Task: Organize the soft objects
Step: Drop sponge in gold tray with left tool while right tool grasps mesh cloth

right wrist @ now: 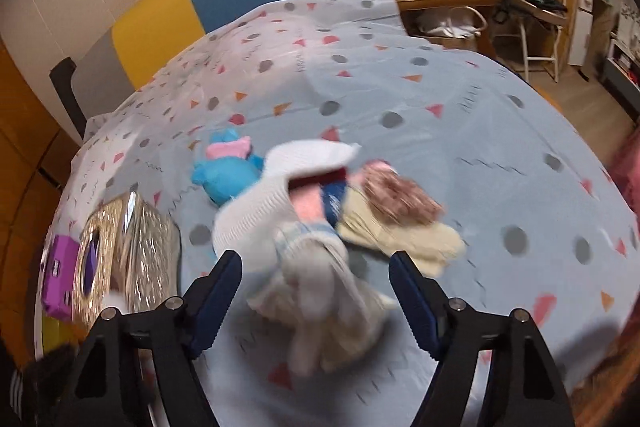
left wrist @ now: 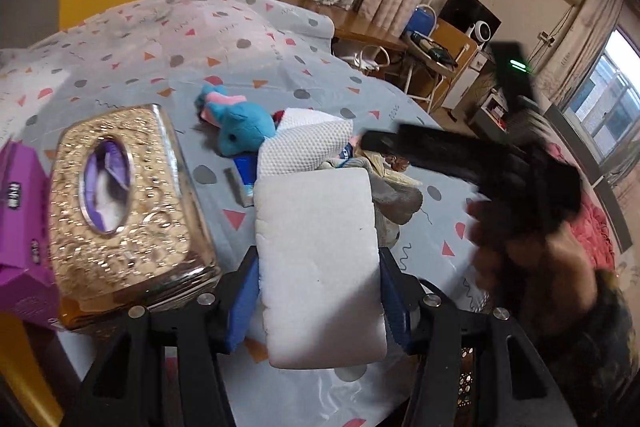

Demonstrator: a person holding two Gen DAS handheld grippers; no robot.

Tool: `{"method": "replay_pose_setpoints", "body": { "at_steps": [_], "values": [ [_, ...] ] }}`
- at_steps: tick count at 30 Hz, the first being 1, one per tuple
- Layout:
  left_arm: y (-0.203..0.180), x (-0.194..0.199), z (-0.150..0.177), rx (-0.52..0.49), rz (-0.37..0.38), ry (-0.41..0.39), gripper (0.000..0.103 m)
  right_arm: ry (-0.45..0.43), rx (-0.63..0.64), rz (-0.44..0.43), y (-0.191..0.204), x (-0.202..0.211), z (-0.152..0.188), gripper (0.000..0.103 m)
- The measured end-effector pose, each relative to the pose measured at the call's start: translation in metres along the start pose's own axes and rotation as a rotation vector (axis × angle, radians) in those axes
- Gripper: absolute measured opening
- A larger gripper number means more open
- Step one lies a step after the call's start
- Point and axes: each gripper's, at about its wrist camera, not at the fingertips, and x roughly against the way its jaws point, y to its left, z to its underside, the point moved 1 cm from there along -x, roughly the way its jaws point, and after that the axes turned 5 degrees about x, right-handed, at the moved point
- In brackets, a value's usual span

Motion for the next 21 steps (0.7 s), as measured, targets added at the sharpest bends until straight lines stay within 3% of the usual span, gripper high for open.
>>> {"method": "replay_pose_setpoints", "body": {
  "at_steps": [6, 8, 9, 10, 15, 21],
  "values": [
    [0.005, 0.014, 0.0, 0.0, -0.012, -0.029, 0.056, -0.011, -0.007, -0.065, 0.016, -0.048, -0.031, 0.078],
    [0.006, 0.015, -0.002, -0.004, -0.021, -0.039, 0.056, 0.008, -0.011, -0.12, 0.019, -0.067, -0.032, 0.058],
    [0.007, 0.016, -0.004, -0.002, -0.023, -0.043, 0.056, 0.021, -0.01, -0.136, 0.021, -0.073, -0.03, 0.029],
    [0.007, 0.015, -0.006, 0.0, -0.024, -0.047, 0.056, 0.049, 0.006, -0.117, 0.022, -0.079, -0.028, 0.017],
    [0.009, 0.012, -0.032, -0.002, -0.052, -0.077, 0.056, 0.049, 0.017, -0.146, 0.021, -0.075, -0.025, 0.011],
    [0.038, 0.04, -0.074, 0.078, -0.126, -0.189, 0.056, 0.055, 0.069, -0.176, 0.031, -0.074, -0.022, 0.011]
  ]
}}
